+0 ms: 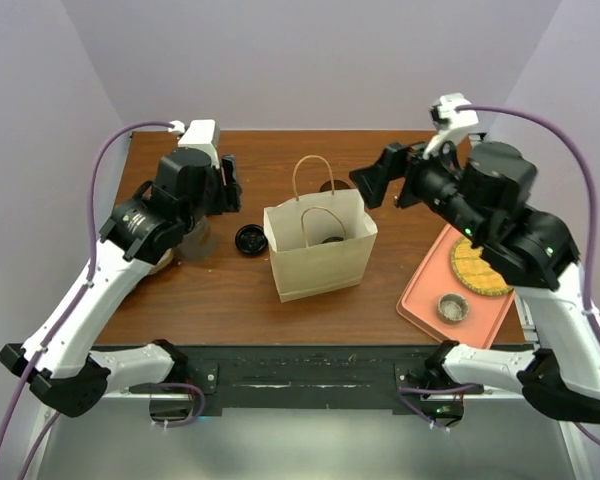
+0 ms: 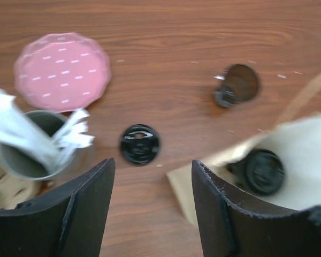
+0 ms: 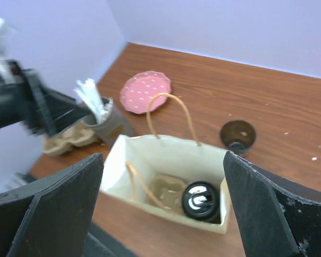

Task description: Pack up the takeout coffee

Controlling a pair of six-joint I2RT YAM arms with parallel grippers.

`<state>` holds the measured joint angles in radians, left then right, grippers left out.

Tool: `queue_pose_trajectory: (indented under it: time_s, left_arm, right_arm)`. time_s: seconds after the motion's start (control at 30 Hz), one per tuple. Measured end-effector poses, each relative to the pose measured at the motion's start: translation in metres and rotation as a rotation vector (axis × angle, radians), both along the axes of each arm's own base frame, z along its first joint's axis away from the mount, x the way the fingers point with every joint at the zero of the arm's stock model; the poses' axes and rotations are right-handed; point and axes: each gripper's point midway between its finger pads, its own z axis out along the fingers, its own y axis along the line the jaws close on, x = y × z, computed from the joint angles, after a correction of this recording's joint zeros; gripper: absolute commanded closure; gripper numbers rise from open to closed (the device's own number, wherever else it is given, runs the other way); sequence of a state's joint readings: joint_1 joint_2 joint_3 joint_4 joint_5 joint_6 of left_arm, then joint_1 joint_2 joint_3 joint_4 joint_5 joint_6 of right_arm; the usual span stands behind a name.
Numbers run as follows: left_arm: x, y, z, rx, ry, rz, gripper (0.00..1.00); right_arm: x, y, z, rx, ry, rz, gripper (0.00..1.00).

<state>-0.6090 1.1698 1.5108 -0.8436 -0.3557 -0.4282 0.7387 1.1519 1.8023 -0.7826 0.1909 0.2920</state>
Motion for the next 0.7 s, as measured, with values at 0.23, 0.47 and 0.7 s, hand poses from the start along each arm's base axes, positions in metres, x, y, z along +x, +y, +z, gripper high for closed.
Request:
queue_pose_trajectory:
  time_s: [0.23, 0.47, 0.7]
  left_arm:
    - [0.026, 0.045, -0.05, 0.161, 0.138, 0.207, 0.45]
    - [0.03, 0.112, -0.09, 0.175, 0.274, 0.422, 0.51]
    - [0.034, 0.165, -0.073, 0.036, 0.192, 0.595, 0.66]
  right_arm:
    - [-0.054, -0.029, 0.001, 0.139, 0.021, 0.048, 0.01]
    - [-0.086, -0.052, 0.003, 0.179, -0.013, 0.074, 0.01]
    - [-0.091, -0.059, -0.013, 0.089, 0.001, 0.078, 0.01]
